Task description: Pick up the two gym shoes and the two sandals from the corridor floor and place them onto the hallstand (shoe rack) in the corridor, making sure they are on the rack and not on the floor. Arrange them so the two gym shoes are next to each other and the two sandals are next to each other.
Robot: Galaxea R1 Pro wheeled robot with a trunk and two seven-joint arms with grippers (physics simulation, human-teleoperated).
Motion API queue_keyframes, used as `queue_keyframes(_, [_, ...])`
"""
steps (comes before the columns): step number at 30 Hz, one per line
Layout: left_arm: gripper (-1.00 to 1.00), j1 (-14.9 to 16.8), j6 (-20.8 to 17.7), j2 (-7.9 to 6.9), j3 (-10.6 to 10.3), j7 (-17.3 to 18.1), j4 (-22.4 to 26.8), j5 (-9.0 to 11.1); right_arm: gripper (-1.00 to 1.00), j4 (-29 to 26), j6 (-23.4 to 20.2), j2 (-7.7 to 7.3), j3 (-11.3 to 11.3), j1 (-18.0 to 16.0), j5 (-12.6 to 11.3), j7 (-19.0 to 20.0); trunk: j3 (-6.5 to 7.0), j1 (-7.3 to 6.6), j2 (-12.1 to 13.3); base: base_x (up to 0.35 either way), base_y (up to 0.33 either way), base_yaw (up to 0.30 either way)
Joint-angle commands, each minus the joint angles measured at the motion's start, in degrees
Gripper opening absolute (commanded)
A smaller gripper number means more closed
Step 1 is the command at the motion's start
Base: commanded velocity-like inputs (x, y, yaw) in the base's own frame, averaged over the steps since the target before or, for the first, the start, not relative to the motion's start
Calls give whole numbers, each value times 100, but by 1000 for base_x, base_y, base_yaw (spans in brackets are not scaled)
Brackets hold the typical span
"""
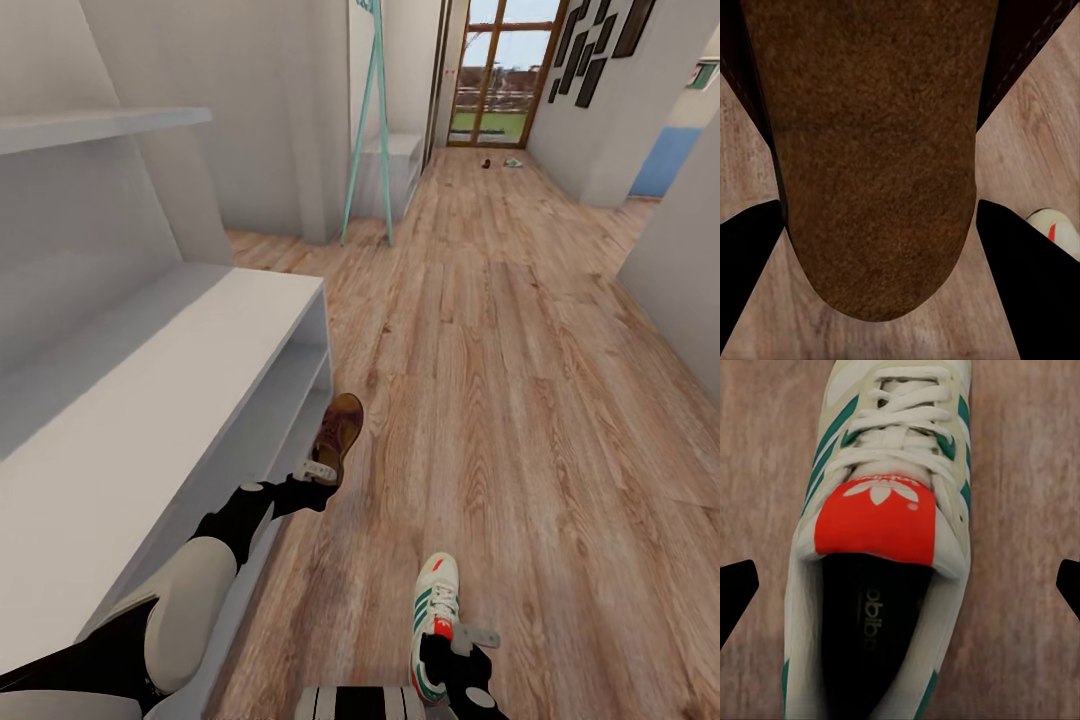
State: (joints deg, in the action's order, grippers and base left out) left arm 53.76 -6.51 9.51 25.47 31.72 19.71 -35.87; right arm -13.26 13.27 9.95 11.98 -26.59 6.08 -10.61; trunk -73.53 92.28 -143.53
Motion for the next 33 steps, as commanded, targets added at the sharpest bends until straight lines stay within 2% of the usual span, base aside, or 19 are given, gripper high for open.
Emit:
queue_keyframes(1, [-100,2,-52,7,50,36,16,-17,100,15,24,5,43,-4,60,-11,-4,-1,-2,0,0,0])
queue_keyframes(6, [-100,8,-52,7,47,36,16,-17,100,44,194,5,41,2,61,-13,-4,-1,-2,0,0,0])
queue_keyframes(12, [-100,12,-52,7,46,36,16,-17,100,58,334,5,41,2,68,-16,-137,14,-10,0,0,0])
queue_keyframes(17, [-100,12,-52,7,47,36,17,-17,100,60,350,5,41,1,68,-19,-137,14,-10,0,0,0])
queue_keyframes(31, [-100,42,-52,34,46,36,18,-3,100,60,350,5,33,0,68,-11,-447,50,-28,0,0,0])
queue_keyframes(33, [-100,49,-52,38,46,36,21,-1,100,60,351,5,33,0,68,-11,-447,50,-28,0,0,0])
